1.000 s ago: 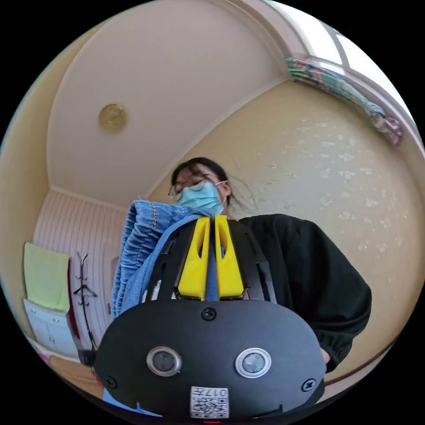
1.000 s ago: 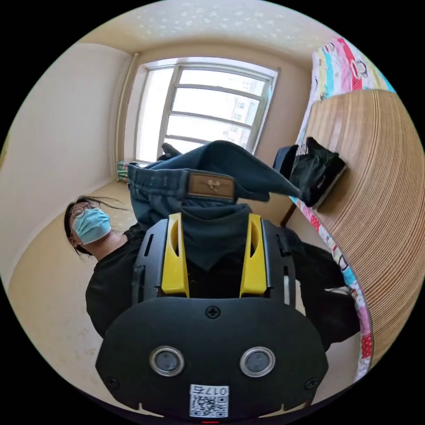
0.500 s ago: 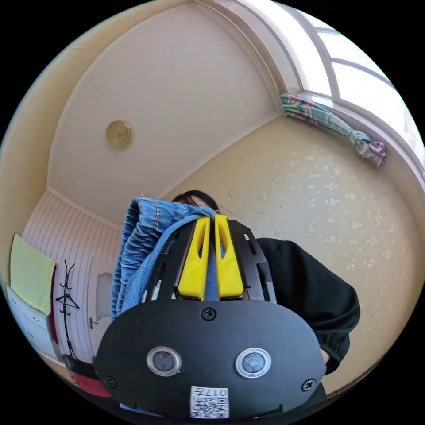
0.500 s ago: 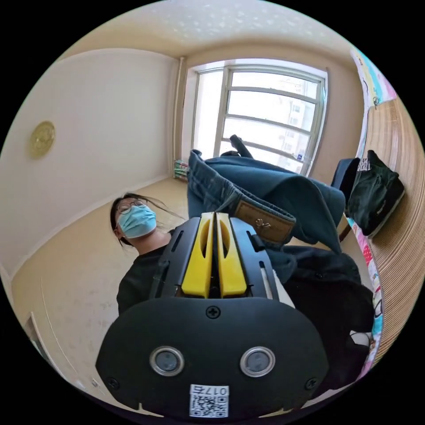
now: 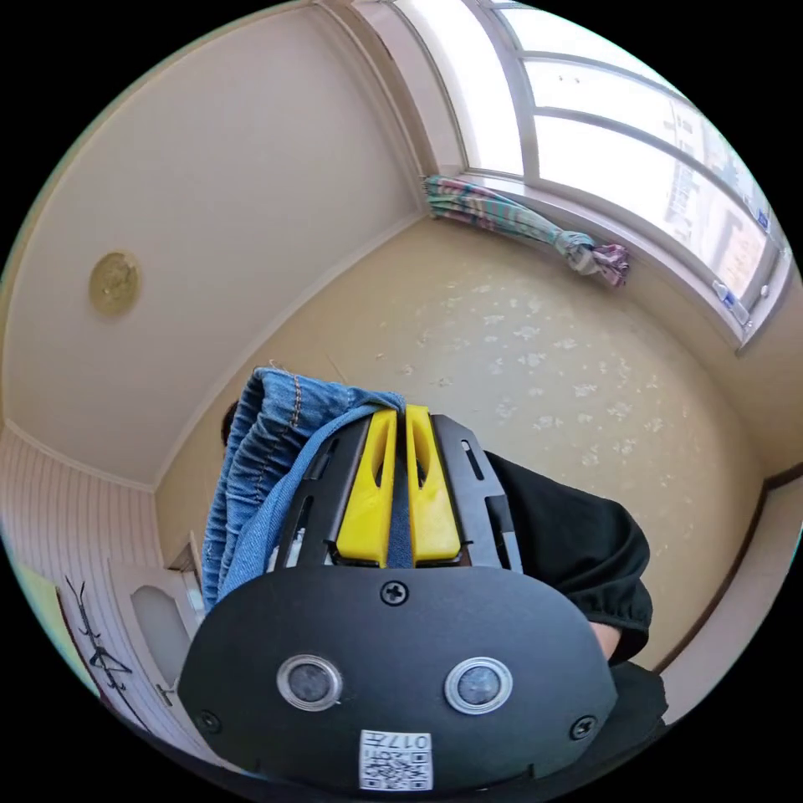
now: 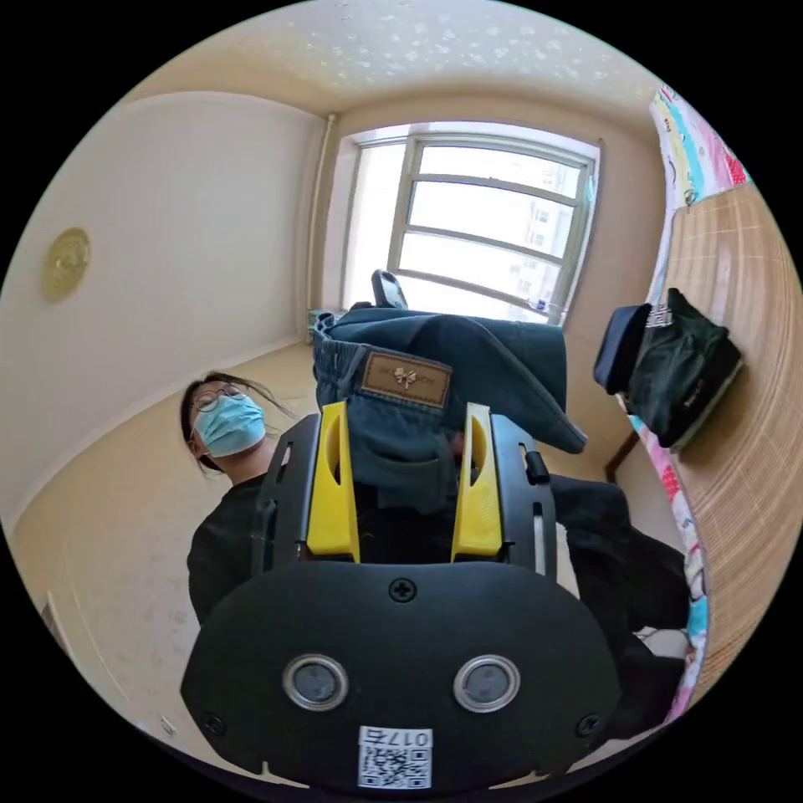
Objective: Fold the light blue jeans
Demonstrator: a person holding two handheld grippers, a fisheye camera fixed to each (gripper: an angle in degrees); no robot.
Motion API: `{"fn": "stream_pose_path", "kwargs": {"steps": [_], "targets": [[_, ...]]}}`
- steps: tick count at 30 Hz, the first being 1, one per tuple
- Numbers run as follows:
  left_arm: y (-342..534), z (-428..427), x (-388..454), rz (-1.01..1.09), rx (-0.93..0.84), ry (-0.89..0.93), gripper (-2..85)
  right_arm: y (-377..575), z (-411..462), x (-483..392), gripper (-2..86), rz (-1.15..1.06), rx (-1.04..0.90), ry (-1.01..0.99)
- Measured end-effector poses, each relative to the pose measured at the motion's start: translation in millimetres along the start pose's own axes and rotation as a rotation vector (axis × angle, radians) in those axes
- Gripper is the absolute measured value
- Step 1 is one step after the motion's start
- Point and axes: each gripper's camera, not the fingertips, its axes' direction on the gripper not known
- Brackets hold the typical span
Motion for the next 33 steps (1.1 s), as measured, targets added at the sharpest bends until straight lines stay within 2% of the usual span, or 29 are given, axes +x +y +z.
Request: {"fn": "stream_pose_path", "kwargs": {"steps": [2, 4, 6, 9, 11, 14, 18, 20, 22, 25, 28, 30, 33], "targets": [[8.6, -4.2, -13.0, -0.023, 0.001, 0.0, -0.6, -2.8, 26.3, 10.9, 17.9, -0.014, -0.043, -0.184], [18.4, -15.2, -26.2, -0.065, -0.004, -0.047, -0.6, -4.8, 41.3, 0.5, 17.2, -0.065, -0.069, -0.257], [21.0, -24.3, -28.0, -0.075, -0.013, -0.079, -0.6, -5.3, 49.5, -21.0, 16.0, -0.118, -0.11, -0.242], [19.0, -37.8, -18.7, -0.087, -0.087, -0.151, -0.6, 1.5, 46.4, -72.7, 13.4, -0.211, -0.124, -0.083], [19.2, -47.2, -11.6, -0.131, -0.134, -0.281, -0.6, 13.3, 43.5, -123.8, 11.2, -0.292, -0.109, 0.126], [30.4, -62.7, -7.4, -0.238, -0.231, -0.491, -0.7, 30.1, 48.4, -180.9, 9.2, -0.402, -0.055, 0.27], [53.6, -88.1, -13.9, -0.426, -0.359, -0.893, -0.6, 50.4, 59.1, -234.7, 8.4, -0.504, 0.083, 0.421], [65.3, -96.3, -20.9, -0.519, -0.453, -1.105, -0.6, 67.2, 73.1, -271.8, 8.1, -0.596, 0.191, 0.58], [89.9, -99.8, -43.3, -0.667, -0.655, -1.4, -0.5, 79.5, 86.9, -297.2, 7.8, -0.654, 0.269, 0.684], [147.5, -103.1, -91.7, -0.824, -0.952, -1.627, -0.3, 97.9, 119.8, -331.2, 7.2, -0.8, 0.342, 0.797], [220.6, -120.7, -140.5, -0.937, -1.04, -1.586, 0.4, 100.7, 146.8, -345.7, 5.9, -0.937, 0.342, 0.73], [257.7, -141.0, -161.1, -1.006, -0.977, -1.573, 1.7, 94.9, 155.5, -348.1, 4.9, -0.981, 0.334, 0.636], [303.6, -176.2, -185.6, -1.157, -0.896, -1.549, 10.2, 88.1, 165.4, -350.5, 3.5, -1.022, 0.369, 0.532]]}}
